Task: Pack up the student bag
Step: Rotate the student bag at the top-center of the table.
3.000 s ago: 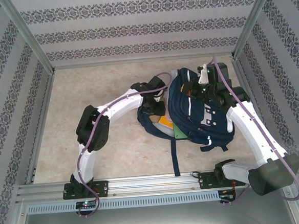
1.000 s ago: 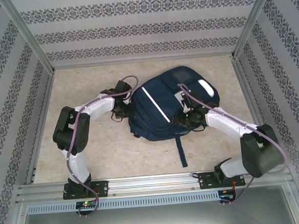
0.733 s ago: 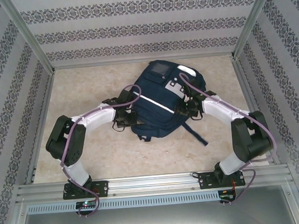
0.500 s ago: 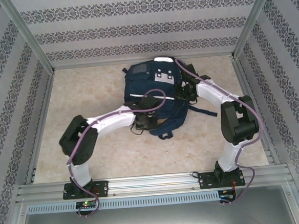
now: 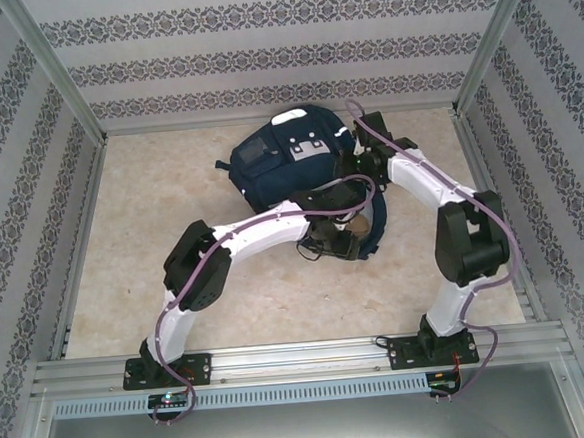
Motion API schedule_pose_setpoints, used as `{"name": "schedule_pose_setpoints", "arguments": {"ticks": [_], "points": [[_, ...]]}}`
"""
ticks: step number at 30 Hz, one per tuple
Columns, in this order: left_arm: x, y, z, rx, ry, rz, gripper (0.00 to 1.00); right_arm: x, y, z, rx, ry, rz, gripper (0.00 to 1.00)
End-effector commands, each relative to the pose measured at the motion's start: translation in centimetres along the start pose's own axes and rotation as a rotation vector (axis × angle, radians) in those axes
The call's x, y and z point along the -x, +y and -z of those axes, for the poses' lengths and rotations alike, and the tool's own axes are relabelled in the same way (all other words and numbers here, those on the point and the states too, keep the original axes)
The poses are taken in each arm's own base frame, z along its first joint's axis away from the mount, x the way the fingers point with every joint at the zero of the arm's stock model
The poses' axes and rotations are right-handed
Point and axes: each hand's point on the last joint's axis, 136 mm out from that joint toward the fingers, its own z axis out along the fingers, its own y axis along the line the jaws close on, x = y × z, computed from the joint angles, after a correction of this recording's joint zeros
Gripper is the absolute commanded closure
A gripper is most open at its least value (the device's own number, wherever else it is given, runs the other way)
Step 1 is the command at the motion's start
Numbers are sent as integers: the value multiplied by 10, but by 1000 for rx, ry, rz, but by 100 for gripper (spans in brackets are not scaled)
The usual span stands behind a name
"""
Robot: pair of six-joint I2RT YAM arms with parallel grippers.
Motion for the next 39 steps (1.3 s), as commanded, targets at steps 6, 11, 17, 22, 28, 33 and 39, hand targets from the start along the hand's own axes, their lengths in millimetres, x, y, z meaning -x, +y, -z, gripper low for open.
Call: {"name": "schedule_pose_setpoints", "arguments": {"ticks": [6, 11, 17, 22, 28, 33, 39], "points": [[2, 52, 103, -3, -180, 87, 48, -51, 20, 43, 111, 31, 19, 64], [17, 120, 135, 5, -265, 250, 48, -87, 32, 49, 110, 56, 51, 63], [56, 197, 131, 14, -312, 419, 38, -135, 59, 42, 132, 113, 111, 64], [100, 226, 111, 3, -304, 454, 29, -172, 77, 28, 149, 171, 148, 65], [117, 245, 63, 18, -214, 484, 49, -187, 64, 14, 94, 204, 168, 65], [107, 234, 49, -15, -209, 506, 80, -168, 22, 6, 0, 191, 127, 66], [80, 185, 37, -62, -192, 486, 83, -128, -33, 5, -68, 155, 34, 66]]}}
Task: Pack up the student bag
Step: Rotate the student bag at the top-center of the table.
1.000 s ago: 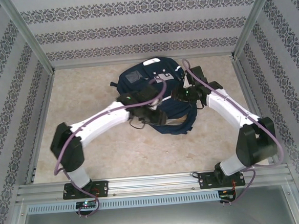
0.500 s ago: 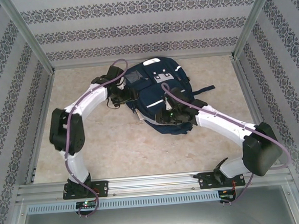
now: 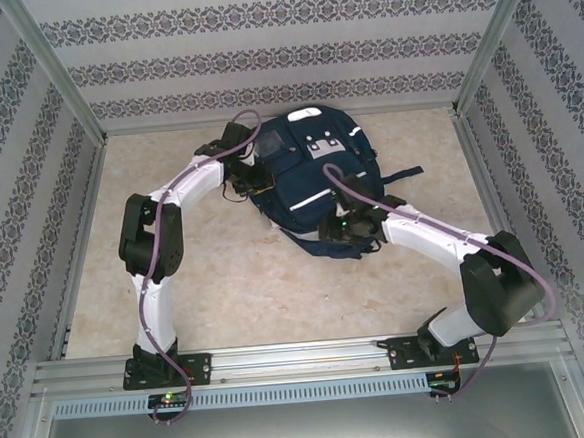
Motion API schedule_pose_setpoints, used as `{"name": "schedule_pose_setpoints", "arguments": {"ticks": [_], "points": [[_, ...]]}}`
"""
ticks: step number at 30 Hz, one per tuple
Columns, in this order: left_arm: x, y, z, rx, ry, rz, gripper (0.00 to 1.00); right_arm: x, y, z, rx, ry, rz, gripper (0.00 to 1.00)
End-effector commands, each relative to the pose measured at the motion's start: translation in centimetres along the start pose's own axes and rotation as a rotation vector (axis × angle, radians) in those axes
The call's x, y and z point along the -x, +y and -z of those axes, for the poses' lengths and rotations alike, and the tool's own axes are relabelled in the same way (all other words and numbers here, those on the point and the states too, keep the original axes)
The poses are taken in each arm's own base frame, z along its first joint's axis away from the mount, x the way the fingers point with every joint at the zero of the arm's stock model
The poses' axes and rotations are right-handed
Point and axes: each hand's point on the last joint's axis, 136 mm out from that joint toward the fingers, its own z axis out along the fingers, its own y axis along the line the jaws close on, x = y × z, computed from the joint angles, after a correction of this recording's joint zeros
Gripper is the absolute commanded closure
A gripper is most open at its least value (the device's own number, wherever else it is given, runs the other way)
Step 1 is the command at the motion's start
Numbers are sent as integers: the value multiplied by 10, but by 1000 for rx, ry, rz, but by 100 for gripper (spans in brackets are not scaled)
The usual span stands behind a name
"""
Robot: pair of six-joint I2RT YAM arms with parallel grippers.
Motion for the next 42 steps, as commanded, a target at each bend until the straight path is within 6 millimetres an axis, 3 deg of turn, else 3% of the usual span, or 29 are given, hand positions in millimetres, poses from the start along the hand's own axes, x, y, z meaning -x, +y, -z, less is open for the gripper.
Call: {"name": "schedule_pose_setpoints", "arguments": {"ticks": [1, 6, 11, 14, 17, 22, 25, 32, 37, 42], "points": [[-61, -12, -20, 29, 109, -3, 83, 17, -32, 1, -72, -13, -1, 66], [-99, -58, -20, -11, 121, -59, 80, 43, -44, 16, -82, -49, -4, 66], [-98, -72, 4, -13, 80, -77, 62, 47, -22, 41, 13, -117, -6, 64], [-90, -61, 24, 45, 35, -110, 52, 35, -8, 48, 56, -149, -4, 63], [-81, -34, 38, 91, -8, -70, 51, 15, 7, 46, 124, -167, -13, 62], [-68, 2, 43, 30, -53, 78, 52, -19, 33, 37, 172, -184, 31, 66], [-63, 13, 31, 7, -55, 113, 47, -33, 49, 29, 206, -207, 63, 74], [-40, 17, -8, -58, -58, 188, 42, -44, 72, 19, 191, -173, 119, 70], [-34, 17, -28, -71, -47, 216, 37, -44, 77, 19, 196, -165, 126, 69], [-25, 11, -38, -135, -79, 238, 24, -47, 76, 18, 195, -156, 127, 69]]}}
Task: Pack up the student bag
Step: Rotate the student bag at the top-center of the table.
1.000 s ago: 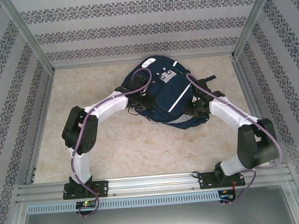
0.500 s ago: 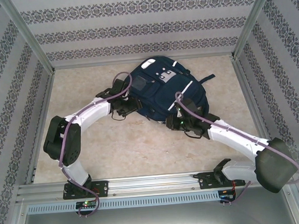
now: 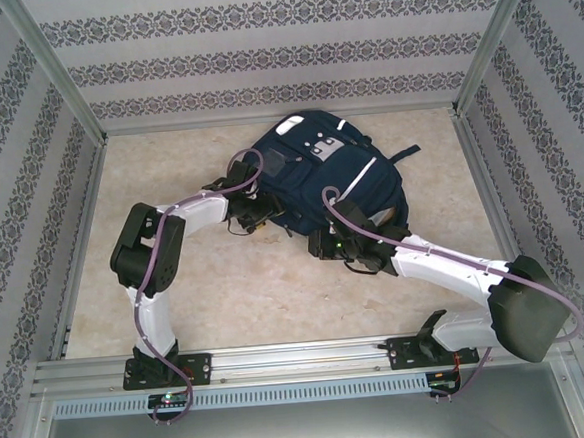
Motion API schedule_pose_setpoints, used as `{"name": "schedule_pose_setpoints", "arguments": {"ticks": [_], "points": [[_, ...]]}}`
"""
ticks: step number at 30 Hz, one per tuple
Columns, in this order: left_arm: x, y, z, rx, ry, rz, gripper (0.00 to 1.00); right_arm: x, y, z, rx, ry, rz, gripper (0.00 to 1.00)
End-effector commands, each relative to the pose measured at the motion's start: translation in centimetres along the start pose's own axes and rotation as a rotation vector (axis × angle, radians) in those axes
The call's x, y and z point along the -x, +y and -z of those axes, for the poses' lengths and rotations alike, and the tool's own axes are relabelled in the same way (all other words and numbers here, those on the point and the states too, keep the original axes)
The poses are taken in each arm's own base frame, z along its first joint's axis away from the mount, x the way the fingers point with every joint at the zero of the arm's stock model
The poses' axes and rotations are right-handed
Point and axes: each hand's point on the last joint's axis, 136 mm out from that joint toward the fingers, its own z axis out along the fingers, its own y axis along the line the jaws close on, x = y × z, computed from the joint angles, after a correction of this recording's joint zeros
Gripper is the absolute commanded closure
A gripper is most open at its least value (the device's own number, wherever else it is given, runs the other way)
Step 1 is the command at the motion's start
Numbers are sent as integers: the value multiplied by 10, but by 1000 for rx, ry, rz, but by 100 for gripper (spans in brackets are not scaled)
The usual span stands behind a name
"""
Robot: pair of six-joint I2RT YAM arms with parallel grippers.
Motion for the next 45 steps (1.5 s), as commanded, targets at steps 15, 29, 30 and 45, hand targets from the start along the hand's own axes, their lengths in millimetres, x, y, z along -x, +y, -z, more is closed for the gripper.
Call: {"name": "schedule_pose_setpoints", "arguments": {"ticks": [15, 29, 30, 45], "points": [[23, -44, 9, -127, -134, 11, 100, 6, -13, -4, -50, -66, -51, 68], [-5, -59, 16, -139, -87, -1, 100, 8, 16, -50, -10, 95, 35, 85], [-5, -59, 17, -136, -88, -3, 100, 8, 8, -55, -56, 109, 34, 88], [-11, -54, 32, -116, -96, -20, 100, 67, -97, -33, -320, 18, -33, 88]]}}
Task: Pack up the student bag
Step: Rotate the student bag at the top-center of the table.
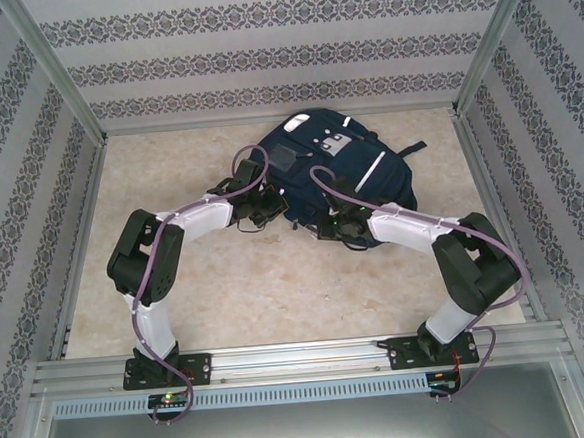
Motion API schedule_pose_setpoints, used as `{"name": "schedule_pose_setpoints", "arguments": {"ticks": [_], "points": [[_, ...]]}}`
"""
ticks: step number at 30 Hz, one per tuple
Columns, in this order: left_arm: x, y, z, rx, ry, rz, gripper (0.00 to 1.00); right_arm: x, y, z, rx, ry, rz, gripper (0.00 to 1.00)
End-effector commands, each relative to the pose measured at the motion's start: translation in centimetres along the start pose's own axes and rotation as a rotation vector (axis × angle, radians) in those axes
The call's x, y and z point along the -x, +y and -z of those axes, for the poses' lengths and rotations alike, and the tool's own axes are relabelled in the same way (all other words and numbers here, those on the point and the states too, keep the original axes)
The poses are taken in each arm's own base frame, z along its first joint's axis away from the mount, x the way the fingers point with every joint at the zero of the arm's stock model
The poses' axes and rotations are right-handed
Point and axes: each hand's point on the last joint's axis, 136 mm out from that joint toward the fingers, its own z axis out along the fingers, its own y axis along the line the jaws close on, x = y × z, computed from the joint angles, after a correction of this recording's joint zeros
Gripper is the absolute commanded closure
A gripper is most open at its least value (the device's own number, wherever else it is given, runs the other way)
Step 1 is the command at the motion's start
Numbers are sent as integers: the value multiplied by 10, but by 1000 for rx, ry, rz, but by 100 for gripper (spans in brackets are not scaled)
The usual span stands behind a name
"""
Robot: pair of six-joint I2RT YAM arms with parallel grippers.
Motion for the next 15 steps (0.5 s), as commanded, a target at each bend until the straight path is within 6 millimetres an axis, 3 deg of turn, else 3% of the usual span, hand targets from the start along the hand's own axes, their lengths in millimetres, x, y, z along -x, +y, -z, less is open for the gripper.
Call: {"name": "schedule_pose_setpoints", "arguments": {"ticks": [1, 8, 15], "points": [[-3, -11, 18, -20, -12, -25, 100, 27, -31, 12, -109, -65, 7, 88], [-5, -13, 22, -20, -11, -24, 100, 32, -21, 23, -72, -73, 35, 85], [-11, -16, 17, -18, 8, -24, 100, 8, 27, 34, 61, -68, 143, 81]]}}
